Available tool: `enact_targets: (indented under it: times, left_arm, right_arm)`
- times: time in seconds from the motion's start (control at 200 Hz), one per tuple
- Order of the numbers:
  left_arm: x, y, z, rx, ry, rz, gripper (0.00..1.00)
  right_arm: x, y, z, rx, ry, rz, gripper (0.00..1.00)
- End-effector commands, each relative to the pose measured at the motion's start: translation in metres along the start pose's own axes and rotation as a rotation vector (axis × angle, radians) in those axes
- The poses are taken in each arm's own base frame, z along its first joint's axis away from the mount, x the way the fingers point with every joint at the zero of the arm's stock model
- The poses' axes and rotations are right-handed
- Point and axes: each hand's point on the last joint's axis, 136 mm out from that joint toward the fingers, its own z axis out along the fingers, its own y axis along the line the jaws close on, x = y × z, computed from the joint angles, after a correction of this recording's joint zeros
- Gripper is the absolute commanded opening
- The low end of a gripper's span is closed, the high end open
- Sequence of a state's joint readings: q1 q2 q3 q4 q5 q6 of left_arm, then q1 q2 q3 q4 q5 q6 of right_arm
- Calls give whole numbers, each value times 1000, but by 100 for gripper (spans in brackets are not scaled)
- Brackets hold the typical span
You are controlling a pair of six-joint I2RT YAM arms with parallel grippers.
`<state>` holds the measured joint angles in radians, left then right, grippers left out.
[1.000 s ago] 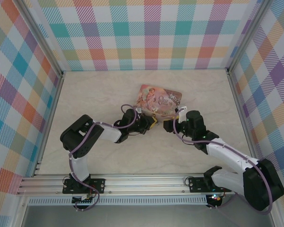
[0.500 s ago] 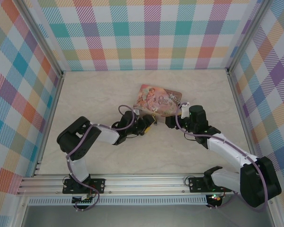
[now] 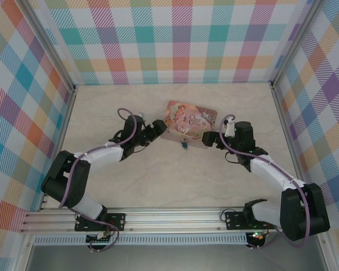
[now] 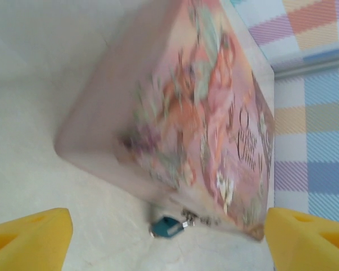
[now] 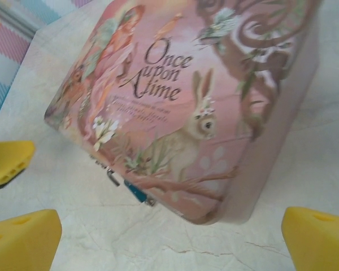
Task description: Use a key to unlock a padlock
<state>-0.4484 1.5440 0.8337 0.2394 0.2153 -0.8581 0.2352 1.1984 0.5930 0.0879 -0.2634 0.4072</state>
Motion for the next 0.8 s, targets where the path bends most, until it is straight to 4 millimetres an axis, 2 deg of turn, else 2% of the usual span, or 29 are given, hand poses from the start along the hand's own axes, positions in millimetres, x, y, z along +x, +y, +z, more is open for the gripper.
enact_targets:
  times: [0.0, 0.07, 0.155, 0.32, 0.455, 0.595, 0.795]
  left_arm:
    - [-33, 2, -9, -78, -40, 189, 96]
    - [-45, 4, 1, -113, -29, 241, 100]
    - [-51, -7, 20, -82, 21, 268, 100]
    - [-47, -21, 60, -1, 131, 262, 100]
    - [-38, -25, 80, 34, 209, 232, 100]
    - [-23, -35, 87, 102, 284, 216, 98]
    - [-5, -47, 78, 169, 342, 223, 95]
  right_arm:
    - [-17, -1, 1, -22, -10, 107, 100]
    - [-20, -5, 6, -18, 5, 136, 100]
    - [-25, -11, 13, 2, 26, 160, 100]
    - [-36, -24, 32, 32, 60, 202, 100]
    - [-38, -28, 56, 28, 123, 224, 100]
    - [-34, -29, 77, -7, 201, 257, 100]
    - [-36, -12, 87, -96, 248, 215, 100]
